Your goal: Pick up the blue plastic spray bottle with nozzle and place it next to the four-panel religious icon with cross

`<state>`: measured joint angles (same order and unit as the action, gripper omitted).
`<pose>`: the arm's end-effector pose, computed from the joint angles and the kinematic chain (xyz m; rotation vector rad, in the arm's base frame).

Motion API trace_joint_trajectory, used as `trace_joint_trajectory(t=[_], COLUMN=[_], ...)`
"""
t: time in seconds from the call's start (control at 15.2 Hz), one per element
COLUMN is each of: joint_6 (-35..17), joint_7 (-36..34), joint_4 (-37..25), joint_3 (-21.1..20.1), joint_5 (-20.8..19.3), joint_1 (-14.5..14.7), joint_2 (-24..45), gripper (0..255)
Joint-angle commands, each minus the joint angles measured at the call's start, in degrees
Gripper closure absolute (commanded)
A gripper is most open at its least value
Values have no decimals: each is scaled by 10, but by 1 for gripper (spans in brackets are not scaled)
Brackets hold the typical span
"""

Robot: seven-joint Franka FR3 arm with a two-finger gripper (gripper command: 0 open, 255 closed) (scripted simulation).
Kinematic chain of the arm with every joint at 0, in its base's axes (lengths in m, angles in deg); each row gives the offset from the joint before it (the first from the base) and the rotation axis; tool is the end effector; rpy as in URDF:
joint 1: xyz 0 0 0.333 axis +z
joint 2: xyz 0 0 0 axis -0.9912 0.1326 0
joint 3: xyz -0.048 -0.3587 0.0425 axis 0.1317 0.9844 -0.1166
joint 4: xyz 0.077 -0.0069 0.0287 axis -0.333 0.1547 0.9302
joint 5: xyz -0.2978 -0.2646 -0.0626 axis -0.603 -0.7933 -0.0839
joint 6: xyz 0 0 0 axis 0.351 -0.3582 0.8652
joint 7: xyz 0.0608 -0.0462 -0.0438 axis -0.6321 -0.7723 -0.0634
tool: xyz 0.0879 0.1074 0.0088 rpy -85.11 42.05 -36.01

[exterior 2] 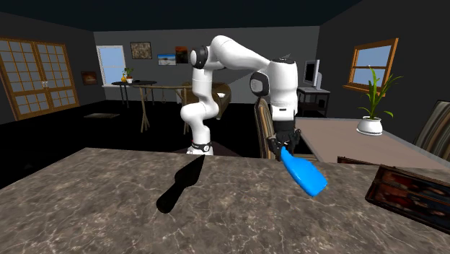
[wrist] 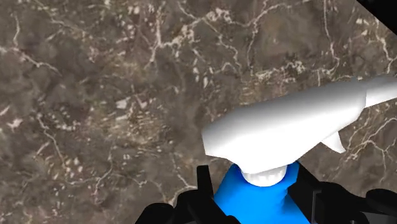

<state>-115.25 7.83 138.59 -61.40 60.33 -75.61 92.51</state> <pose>0.6228 0.0031 0.4451 -3.0028 0.2607 -0.0388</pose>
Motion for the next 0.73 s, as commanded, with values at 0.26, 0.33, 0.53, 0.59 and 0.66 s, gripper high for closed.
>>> trace_joint_trajectory(t=[0.26,0.33,0.53,0.59,0.66], joint_6=[-3,-2,1,3,5], joint_7=[-78,-91,-128,-140,-152], joint_4=[-31,-39,-69,-81,-93], joint_3=[-30,-35,-48,-52,-56], joint_5=[-7,-8,-12,-14,-15], joint_1=[44,51,72,80,87], joint_2=[24,30,52,60,69], gripper=[255,255,255,255,255])
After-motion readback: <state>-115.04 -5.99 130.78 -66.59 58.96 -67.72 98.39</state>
